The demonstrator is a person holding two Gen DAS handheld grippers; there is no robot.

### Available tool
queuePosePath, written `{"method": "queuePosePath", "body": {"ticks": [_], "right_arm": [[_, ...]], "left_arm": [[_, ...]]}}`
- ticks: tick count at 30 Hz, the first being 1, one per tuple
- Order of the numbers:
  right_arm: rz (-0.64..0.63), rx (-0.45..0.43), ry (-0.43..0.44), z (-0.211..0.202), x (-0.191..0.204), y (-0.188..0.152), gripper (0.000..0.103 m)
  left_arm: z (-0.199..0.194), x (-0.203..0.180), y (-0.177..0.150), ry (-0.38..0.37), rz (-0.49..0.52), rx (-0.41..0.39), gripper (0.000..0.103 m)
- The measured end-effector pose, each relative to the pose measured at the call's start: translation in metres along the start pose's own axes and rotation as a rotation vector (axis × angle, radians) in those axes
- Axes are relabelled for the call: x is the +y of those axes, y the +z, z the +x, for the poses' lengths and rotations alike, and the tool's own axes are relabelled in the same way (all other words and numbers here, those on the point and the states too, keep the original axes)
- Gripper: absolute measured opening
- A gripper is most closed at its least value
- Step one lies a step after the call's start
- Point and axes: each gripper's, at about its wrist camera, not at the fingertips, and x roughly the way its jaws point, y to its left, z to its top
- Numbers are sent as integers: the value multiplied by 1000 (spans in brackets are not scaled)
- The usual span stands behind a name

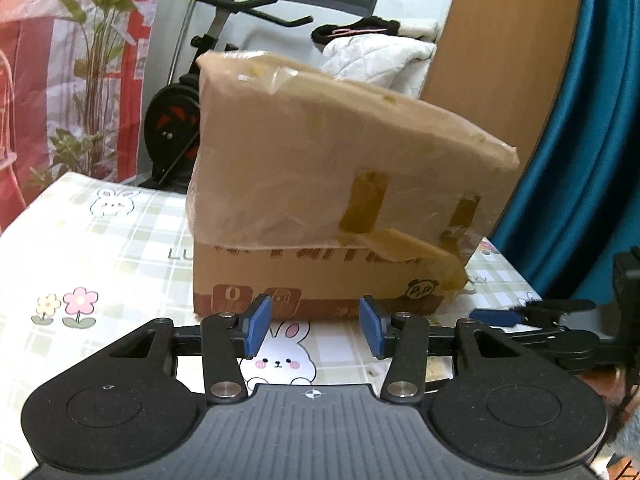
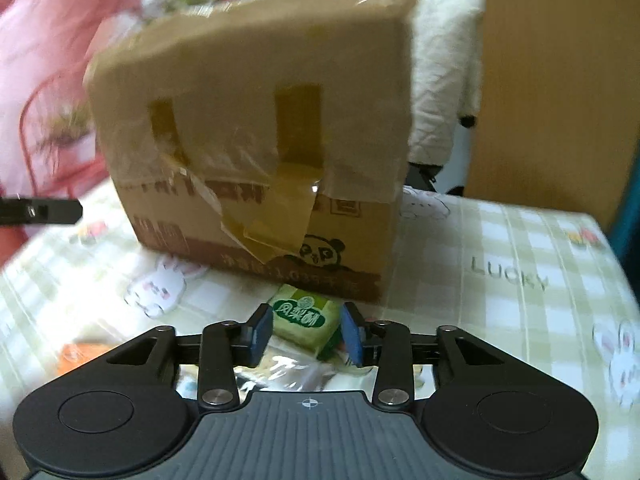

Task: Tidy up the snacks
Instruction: 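Return both tools to the snacks beside the taped box, then grasp the green pastry packet with the right tool while the left tool grasps the dark round candy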

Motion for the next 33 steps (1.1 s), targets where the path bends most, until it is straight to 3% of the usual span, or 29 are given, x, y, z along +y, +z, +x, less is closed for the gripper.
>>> {"method": "queuePosePath", "body": {"ticks": [5,13,16,18,21,24,33], "right_arm": [[-122,60,39,35,4,8,49],[-120,101,102,66,8,15,63],[-97,124,116,66,5,11,63],[-96,131,118,64,4,7,61],[-87,141,93,62,0,-1,44],[-54,123,103,53,-3,-7,36],[66,1,94,-5,-17,-24,35]], "left_arm": [[4,3,-4,5,-30,12,51],[9,3,-10,8,-31,43,51],[8,4,-10,8,-32,40,51],[9,4,-10,8,-31,42,51],[12,2,-12,6,-28,50,51],[12,-1,-15,-2,-21,57,51],[8,-4,-28,-16,11,92,51]]}}
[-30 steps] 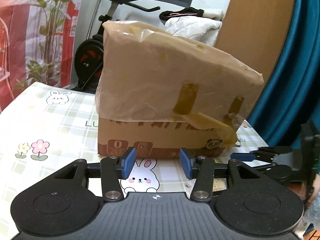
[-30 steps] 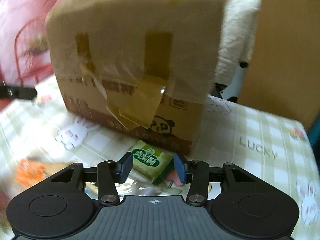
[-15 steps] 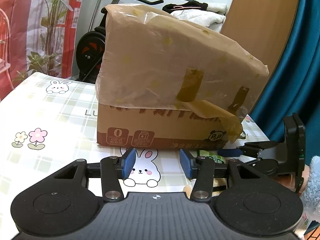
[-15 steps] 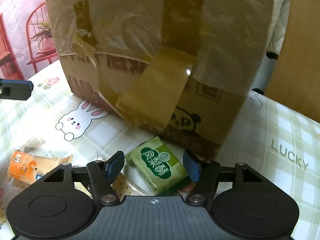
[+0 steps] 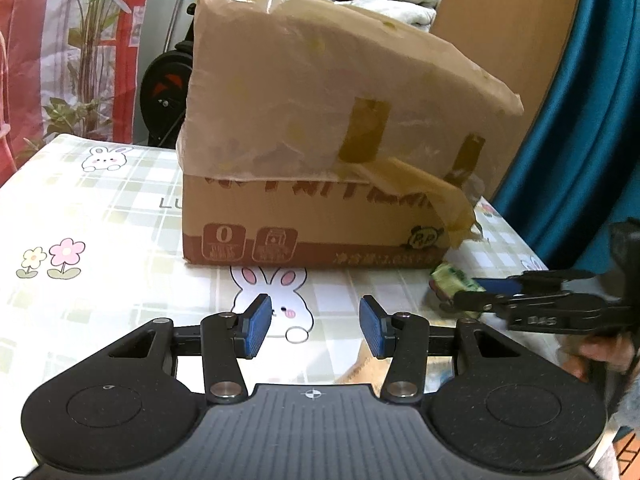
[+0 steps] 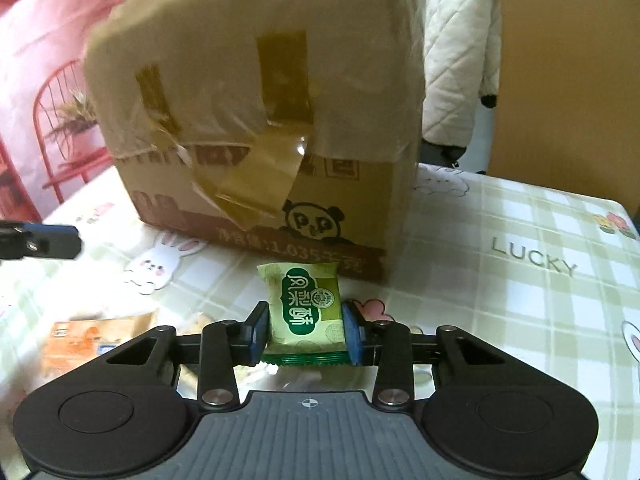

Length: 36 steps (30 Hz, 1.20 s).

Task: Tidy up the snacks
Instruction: 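Grasp the green pastry packet with the right tool while the left tool grasps the dark round candy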

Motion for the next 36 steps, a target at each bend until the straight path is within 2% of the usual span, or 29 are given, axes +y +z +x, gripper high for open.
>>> {"method": "queuePosePath", "body": {"ticks": [12,17,21,24,27,33,36], "right_arm": [[-3,44,-22,-52,16,-42,35],[9,89,-70,-62,14,-57,35],[33,117,-65,-62,20,-66,35],[25,120,-47,-58,29,-67,35],[12,131,-28,-47,39,-65,35],[-33,117,0,-24,58,-55,35],[-37,99,10,-14,64,-48,35]], "left_arm": [[-10,-23,-29,-68,34,29,51],[-13,-39,-40,-163,61,47,50],[1,-47,-50,-237,63,109,50],[13,-45,-55,-206,60,147,50],[19,-34,-53,-179,26,147,50],[28,0,-45,-87,-36,113,49],[30,20,-37,-58,-108,94,50]]}}
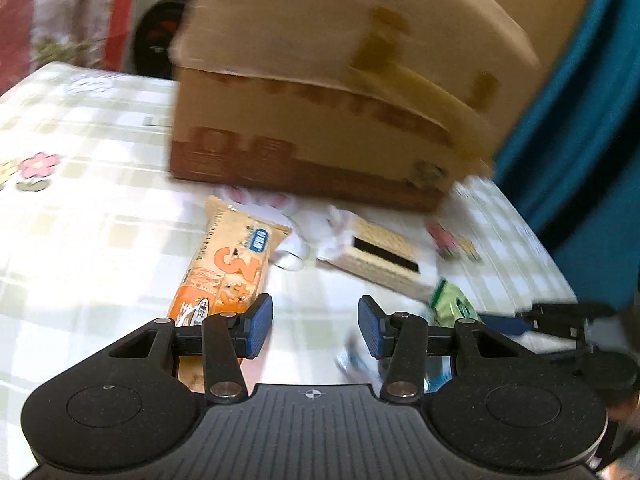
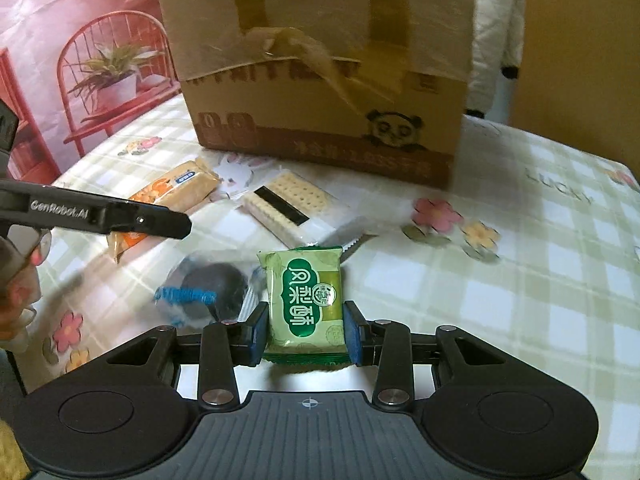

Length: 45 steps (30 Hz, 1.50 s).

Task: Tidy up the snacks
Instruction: 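Grasp the green pastry packet with the right tool while the left tool grasps the dark round candy, then carry both snacks over the open box and open both tools to drop them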

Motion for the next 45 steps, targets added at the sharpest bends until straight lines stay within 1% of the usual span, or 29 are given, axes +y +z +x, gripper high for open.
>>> {"method": "queuePosePath", "body": {"ticks": [2,4,7,9,12,14,15,17,18,19,21,22,24,26,28,29,30,33,36,41,45], "right_arm": [[3,-10,-2,3,1,2,35],[8,-20,-4,1,-1,2,35],[25,-43,-20,-10,-10,1,35],[55,-58,-35,-19,-18,-1,35],[96,-78,-62,-31,-31,-4,35],[112,-89,-72,-38,-36,-5,35],[114,-93,-75,-39,-37,-5,35],[116,-100,-78,-41,-37,-6,35],[116,-101,-78,-40,-37,-5,35],[117,-100,-79,-40,-36,-6,35],[117,-93,-78,-37,-34,-5,35],[116,-91,-79,-36,-31,-6,35],[112,-85,-79,-33,-28,-6,35],[110,-82,-83,-32,-26,-6,35],[112,-78,-87,-31,-26,-7,35],[115,-76,-90,-31,-26,-7,35],[119,-75,-94,-31,-26,-7,35],[125,-74,-97,-30,-27,-7,35],[124,-80,-99,-31,-27,-5,35],[120,-102,-100,-35,-27,0,35],[98,-146,-95,-45,-25,15,35]], "left_arm": [[-3,8,2,-5,-33,-11,50],[-7,8,3,-32,-29,-17,51],[-10,-5,1,-102,41,-23,57],[-10,-19,-4,-139,112,-20,64],[-9,-40,-14,-160,241,-1,69],[-4,-50,-19,-168,297,15,71],[-1,-55,-21,-170,319,26,74],[5,-61,-23,-162,350,40,79],[9,-63,-25,-156,361,43,79],[13,-64,-26,-144,370,49,79],[23,-66,-25,-98,380,65,79],[25,-66,-26,-94,376,67,79],[34,-66,-24,-54,368,82,79],[35,-64,-25,-33,375,70,78],[35,-66,-24,-20,377,67,73],[35,-66,-23,-16,375,63,59],[33,-66,-23,-14,369,61,49],[28,-60,-19,-4,319,56,48],[17,-55,-19,0,281,30,48],[-6,-53,-11,-19,232,-32,48],[-24,-55,-3,-29,193,-87,48]]}}
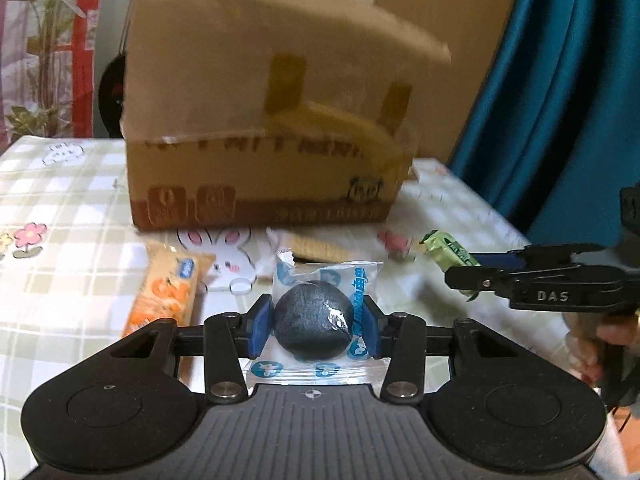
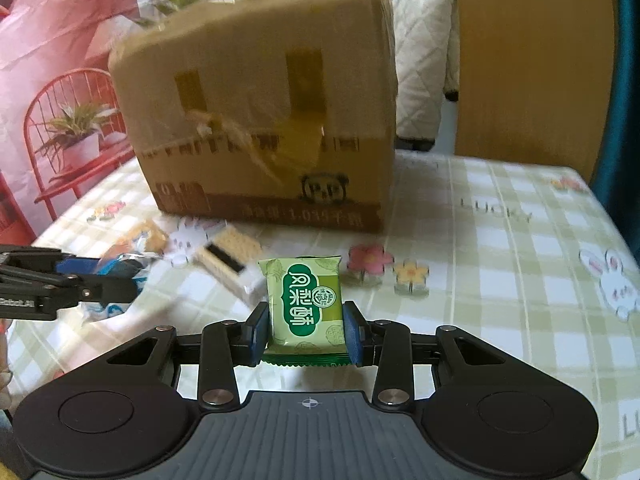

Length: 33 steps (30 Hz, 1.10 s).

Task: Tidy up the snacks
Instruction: 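Carry both snacks over the open box and open both tools to drop them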

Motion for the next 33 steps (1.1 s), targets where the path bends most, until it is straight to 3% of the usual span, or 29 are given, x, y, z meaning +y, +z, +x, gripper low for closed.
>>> {"method": "queuePosePath", "body": {"ticks": [11,23,27,33], "right_arm": [[-60,-144,36,-22,10,64,35],[-145,-286,60,-41,21,151,35],[-161,-300,40,-29,22,193,35],[-138,-215,-7,18,15,236,35]], "left_arm": [[-50,1,47,38,-23,-183,48],[-65,-6,121,96,56,-339,48],[-50,-8,160,110,81,-352,48],[-6,-2,208,141,81,-304,48]]}}
